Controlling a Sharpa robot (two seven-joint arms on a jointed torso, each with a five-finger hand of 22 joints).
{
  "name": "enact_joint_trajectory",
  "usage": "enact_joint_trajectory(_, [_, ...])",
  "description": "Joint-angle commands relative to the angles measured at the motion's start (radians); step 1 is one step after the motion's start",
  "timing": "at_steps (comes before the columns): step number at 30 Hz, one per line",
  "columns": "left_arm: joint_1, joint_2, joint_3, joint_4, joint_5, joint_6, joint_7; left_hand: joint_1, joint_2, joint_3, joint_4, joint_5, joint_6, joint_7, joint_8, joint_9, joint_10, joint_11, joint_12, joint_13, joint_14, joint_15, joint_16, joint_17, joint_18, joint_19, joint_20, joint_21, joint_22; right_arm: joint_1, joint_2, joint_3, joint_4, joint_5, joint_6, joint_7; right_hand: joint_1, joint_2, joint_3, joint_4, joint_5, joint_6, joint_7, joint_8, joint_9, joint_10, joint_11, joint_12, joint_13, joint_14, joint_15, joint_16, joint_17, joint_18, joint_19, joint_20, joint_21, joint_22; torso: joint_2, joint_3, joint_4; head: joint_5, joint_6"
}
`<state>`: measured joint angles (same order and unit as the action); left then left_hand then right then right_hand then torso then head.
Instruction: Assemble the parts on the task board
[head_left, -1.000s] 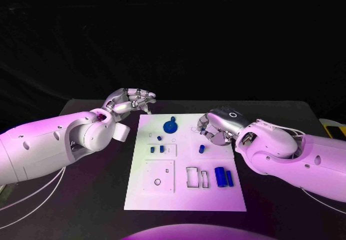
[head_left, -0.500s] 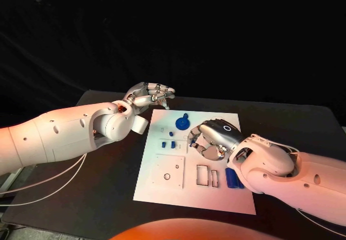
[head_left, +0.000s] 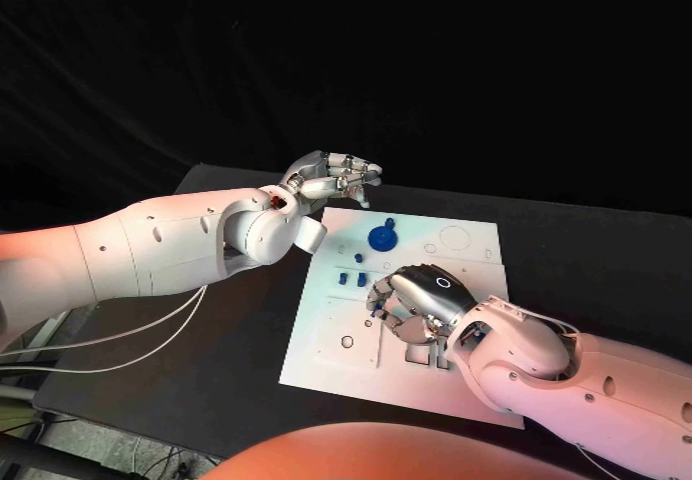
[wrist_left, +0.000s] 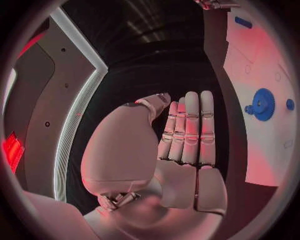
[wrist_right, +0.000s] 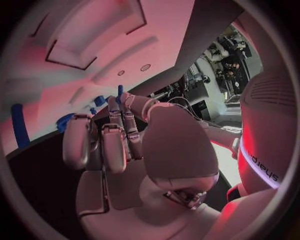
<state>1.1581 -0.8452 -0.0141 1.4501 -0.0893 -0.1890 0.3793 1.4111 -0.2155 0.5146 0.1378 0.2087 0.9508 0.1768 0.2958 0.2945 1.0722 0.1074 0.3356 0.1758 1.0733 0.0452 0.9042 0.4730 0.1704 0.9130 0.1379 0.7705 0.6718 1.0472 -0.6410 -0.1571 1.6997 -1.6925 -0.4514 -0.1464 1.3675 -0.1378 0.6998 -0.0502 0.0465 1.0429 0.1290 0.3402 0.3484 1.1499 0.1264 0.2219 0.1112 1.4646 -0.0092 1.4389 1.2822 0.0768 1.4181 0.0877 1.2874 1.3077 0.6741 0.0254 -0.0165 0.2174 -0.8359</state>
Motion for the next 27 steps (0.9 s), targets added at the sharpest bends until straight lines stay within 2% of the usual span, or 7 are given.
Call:
enact_joint_trajectory(1, [0.001, 0.005, 0.001, -0.001, 0.01, 0.005, 0.012, 0.007, 0.001, 0.0, -0.004, 0.003, -0.004, 0.003, -0.003, -0.001, -0.005, 0.005, -0.004, -0.001, -0.008, -0.001, -0.005, -0.001, 0.009, -0.001, 0.003, -0.006, -0.001, -0.004, 0.008, 0.0, -0.007, -0.018, 0.017, 0.01, 0.01, 0.017, 0.058, -0.052, 0.003, 0.002, 0.005, 0.0, 0.001, 0.062, -0.062, 0.004, 0.031, 0.049, -0.006, 0.002, -0.002, -0.008, -0.004, -0.001, -0.006, 0.114, 0.0, 0.0008, 0.0009, 0.008, -0.006])
enact_joint_trajectory(7, [0.001, 0.008, 0.001, -0.003, 0.01, 0.01, 0.008, 0.006, 0.001, 0.0, -0.004, 0.003, -0.004, 0.003, -0.003, -0.001, -0.006, 0.005, -0.005, -0.001, -0.009, -0.001, -0.006, -0.001, 0.009, -0.002, 0.003, -0.007, -0.002, -0.01, 0.018, -0.003, -0.013, -0.022, 0.024, 0.009, 0.01, 0.017, 0.058, -0.052, 0.003, 0.002, 0.005, 0.0, 0.001, 0.062, -0.062, 0.004, 0.031, 0.049, -0.006, 0.002, -0.002, -0.008, -0.004, -0.001, -0.006, 0.114, 0.001, 0.0003, -0.0001, 0.02, -0.015])
enact_joint_trajectory(14, [0.001, 0.008, 0.001, -0.003, 0.01, 0.013, 0.005, 0.005, 0.001, -0.001, -0.003, 0.003, -0.004, 0.003, -0.003, 0.0, -0.006, 0.005, -0.005, -0.001, -0.01, -0.001, -0.006, -0.001, 0.009, -0.003, 0.003, -0.007, -0.002, -0.016, 0.026, -0.005, -0.025, -0.029, 0.033, 0.008, 0.008, 0.017, 0.058, -0.052, 0.003, 0.002, 0.005, 0.0, 0.001, 0.062, -0.062, 0.003, 0.031, 0.05, -0.005, 0.003, -0.002, -0.008, -0.004, -0.001, -0.005, 0.115, 0.002, -0.0001, 0.0004, 0.025, -0.021])
enact_joint_trajectory(23, [0.001, 0.008, 0.001, -0.002, 0.01, 0.018, 0.001, 0.005, 0.001, -0.001, -0.003, 0.003, -0.004, 0.003, -0.003, 0.0, -0.006, 0.005, -0.005, -0.001, -0.01, -0.001, -0.006, -0.001, 0.009, -0.003, 0.003, -0.007, -0.002, -0.027, 0.034, -0.007, -0.04, -0.034, 0.039, 0.008, 0.007, 0.018, 0.059, -0.052, 0.003, 0.001, 0.005, -0.001, 0.001, 0.061, -0.061, 0.003, 0.031, 0.049, -0.005, 0.002, -0.003, -0.008, -0.005, -0.001, -0.006, 0.114, 0.002, 0.0015, 0.0007, 0.032, -0.027])
enact_joint_trajectory(27, [0.001, 0.008, 0.001, -0.002, 0.01, 0.021, 0.0, 0.005, 0.001, -0.001, -0.003, 0.003, -0.004, 0.003, -0.004, 0.0, -0.006, 0.005, -0.005, -0.001, -0.012, 0.0, -0.006, -0.001, 0.009, -0.004, 0.004, -0.008, -0.002, -0.029, 0.034, -0.007, -0.044, -0.037, 0.039, 0.006, 0.007, 0.018, 0.059, -0.052, 0.003, 0.001, 0.005, -0.001, 0.001, 0.061, -0.061, 0.003, 0.031, 0.049, -0.005, 0.002, -0.003, -0.008, -0.005, -0.001, -0.006, 0.114, 0.001, 0.0004, -0.0002, 0.033, -0.029])
